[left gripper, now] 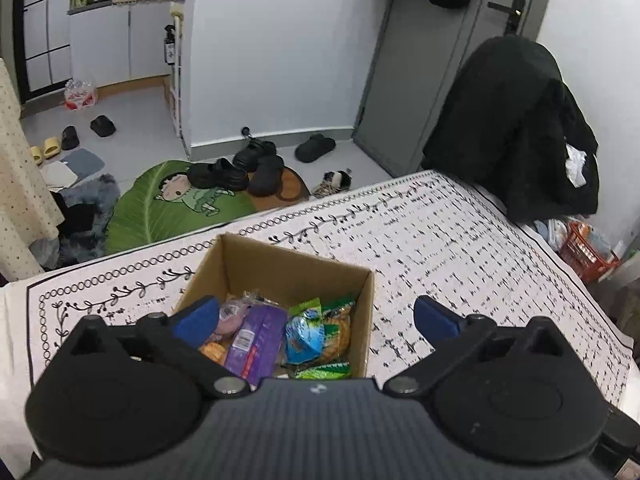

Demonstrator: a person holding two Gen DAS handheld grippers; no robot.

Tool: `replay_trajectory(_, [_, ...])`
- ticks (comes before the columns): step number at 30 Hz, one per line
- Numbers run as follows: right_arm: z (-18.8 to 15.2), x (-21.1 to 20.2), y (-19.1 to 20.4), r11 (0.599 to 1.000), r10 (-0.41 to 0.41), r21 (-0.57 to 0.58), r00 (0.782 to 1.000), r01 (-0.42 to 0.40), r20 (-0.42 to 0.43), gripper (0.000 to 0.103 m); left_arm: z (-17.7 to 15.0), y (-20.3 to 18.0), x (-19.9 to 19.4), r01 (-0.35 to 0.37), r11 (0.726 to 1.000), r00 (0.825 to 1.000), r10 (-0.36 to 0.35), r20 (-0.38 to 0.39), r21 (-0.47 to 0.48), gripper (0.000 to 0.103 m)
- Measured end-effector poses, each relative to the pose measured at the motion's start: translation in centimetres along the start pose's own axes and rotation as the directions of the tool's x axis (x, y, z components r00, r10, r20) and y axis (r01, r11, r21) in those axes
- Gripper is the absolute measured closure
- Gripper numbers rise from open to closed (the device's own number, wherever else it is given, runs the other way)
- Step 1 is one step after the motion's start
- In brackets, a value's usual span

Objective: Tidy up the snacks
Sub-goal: 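Move both open tools back to the clear stick snack and red bar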

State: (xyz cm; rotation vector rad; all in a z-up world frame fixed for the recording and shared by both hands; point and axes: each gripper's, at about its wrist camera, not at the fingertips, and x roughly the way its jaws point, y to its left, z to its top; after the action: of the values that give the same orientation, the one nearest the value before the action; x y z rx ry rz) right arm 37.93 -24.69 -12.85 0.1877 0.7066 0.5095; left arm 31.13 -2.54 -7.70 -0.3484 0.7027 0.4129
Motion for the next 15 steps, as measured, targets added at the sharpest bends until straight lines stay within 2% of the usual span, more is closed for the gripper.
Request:
replay_trajectory(6, [0.3, -0.5, -1.4, 0.999, -0.033, 0.012, 0.999, 0.032, 0.014, 0.027, 0.2, -0.5, -0.3, 0.028, 1.000, 0.998, -0.028, 0.055, 0.003, 0.000])
replay_trajectory(10, [0.4, -0.6, -2.6, 0.998, -0.050, 0.025, 0.999, 0.050, 0.010, 0.026, -0.2, -2.1, -0.2, 0.039, 0.998, 0.997, -0.042, 0.070, 0.049, 0.000])
replay_trajectory(15, [0.4, -0.3, -4.2, 0.995, -0.092, 0.034, 0.996, 0.093, -0.020, 0.025, -0.9, -4.8, 0.2, 0.104, 0.990, 0.993, -0.108, 0.041, 0.100, 0.000])
